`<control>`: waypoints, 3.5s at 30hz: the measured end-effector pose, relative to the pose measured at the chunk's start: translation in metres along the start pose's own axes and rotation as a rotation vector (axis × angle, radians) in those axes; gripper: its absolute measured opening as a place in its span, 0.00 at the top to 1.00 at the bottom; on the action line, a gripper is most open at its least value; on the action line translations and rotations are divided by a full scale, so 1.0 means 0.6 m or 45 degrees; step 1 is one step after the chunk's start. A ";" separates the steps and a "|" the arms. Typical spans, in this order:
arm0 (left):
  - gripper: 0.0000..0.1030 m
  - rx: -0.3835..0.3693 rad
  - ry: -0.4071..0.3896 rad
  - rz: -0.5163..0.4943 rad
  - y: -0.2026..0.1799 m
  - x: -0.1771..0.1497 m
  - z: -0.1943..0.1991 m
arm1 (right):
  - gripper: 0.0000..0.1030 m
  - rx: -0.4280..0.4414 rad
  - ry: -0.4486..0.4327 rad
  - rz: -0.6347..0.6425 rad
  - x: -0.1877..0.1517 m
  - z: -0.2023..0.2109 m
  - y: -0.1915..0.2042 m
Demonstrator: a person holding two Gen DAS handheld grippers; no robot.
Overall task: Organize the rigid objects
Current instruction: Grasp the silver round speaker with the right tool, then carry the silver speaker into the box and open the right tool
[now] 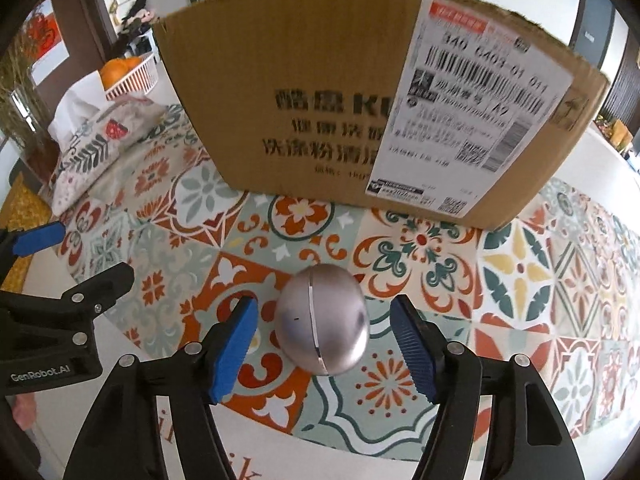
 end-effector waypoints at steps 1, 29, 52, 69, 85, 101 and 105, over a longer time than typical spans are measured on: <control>0.00 0.000 0.006 0.004 0.001 -0.001 -0.003 | 0.36 0.003 0.007 0.002 -0.002 -0.004 0.002; 0.00 -0.024 -0.075 -0.017 -0.012 0.017 0.030 | 0.47 -0.029 -0.040 -0.006 0.013 0.036 -0.010; 0.00 -0.073 -0.425 -0.052 -0.029 0.121 0.189 | 0.47 -0.101 -0.342 -0.021 0.103 0.202 -0.030; 0.00 -0.109 -0.591 -0.043 -0.034 0.190 0.254 | 0.47 -0.138 -0.532 -0.004 0.172 0.281 -0.037; 0.00 -0.101 -0.697 -0.042 -0.036 0.262 0.275 | 0.47 -0.159 -0.639 0.022 0.240 0.303 -0.045; 0.00 -0.064 -0.620 -0.030 -0.029 0.320 0.198 | 0.47 -0.154 -0.585 0.055 0.311 0.221 -0.068; 0.00 -0.040 -0.594 -0.032 -0.025 0.327 0.173 | 0.47 -0.152 -0.546 0.064 0.318 0.191 -0.071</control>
Point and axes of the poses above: each gripper's, at about its wrist camera, not at the fingertips, and z roughly against the way its jaws point, y to its left, x to its top, the point moved 7 cm from there along -z, roughly the way its jaws point, and after that the axes turned 9 degrees about -y, right-handed, at the moved point
